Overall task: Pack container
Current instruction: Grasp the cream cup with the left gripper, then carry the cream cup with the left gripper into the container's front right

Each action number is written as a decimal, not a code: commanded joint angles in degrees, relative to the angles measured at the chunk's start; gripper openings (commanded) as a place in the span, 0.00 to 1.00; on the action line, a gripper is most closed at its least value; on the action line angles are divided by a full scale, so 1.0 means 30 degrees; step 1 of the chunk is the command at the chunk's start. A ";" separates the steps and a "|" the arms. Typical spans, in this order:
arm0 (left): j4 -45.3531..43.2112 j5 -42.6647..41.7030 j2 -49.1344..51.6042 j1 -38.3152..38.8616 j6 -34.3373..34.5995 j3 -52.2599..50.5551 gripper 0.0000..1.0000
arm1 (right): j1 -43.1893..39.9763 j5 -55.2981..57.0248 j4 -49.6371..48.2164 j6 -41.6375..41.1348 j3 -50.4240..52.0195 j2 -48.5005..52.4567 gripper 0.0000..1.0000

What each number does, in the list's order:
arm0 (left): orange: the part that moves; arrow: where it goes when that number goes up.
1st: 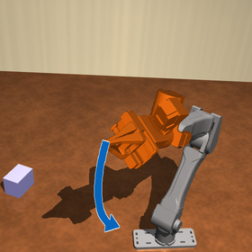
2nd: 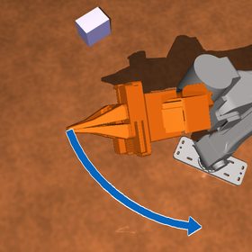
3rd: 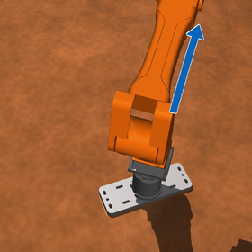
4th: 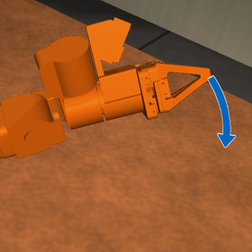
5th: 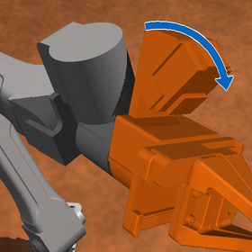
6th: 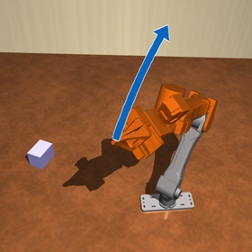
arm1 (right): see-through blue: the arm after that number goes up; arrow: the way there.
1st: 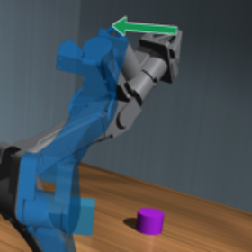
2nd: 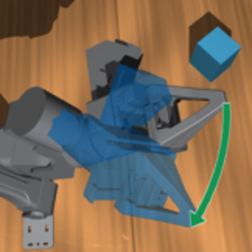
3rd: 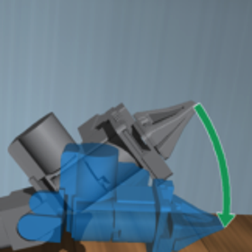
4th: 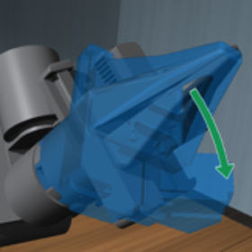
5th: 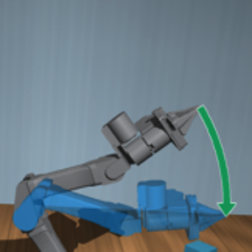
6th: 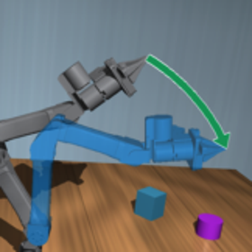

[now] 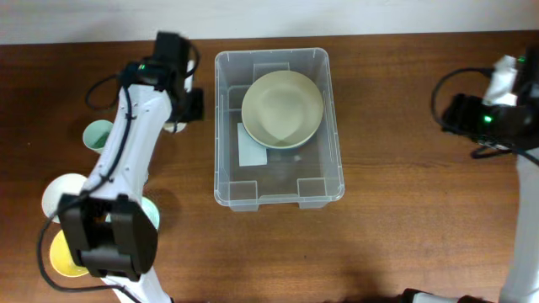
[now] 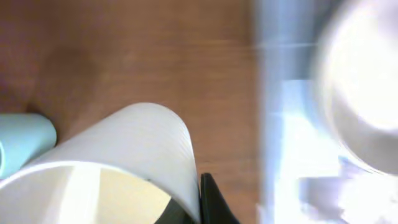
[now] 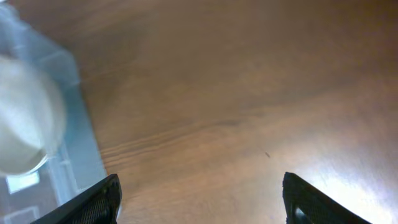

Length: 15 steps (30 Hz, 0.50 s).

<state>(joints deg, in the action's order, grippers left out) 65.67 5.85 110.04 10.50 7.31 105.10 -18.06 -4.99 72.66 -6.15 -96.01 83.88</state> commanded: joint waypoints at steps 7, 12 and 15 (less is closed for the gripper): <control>0.4371 -0.0321 -0.1800 0.5785 -0.0022 0.4415 0.01 | -0.0976 0.0087 0.0226 -0.0619 0.0073 0.0051 0.78; 0.5748 -0.1515 -0.1348 0.7949 0.0262 0.4350 0.01 | -0.0969 0.0087 0.0248 -0.0619 0.0073 0.0051 0.78; 0.5923 -0.1545 -0.0772 0.8597 0.0328 0.4197 0.01 | -0.0969 0.0087 0.0277 -0.0619 0.0073 0.0051 0.78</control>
<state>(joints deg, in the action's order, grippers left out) 83.20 2.42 105.54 34.96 7.40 118.06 -20.75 -4.84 73.30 -7.57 -95.98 83.85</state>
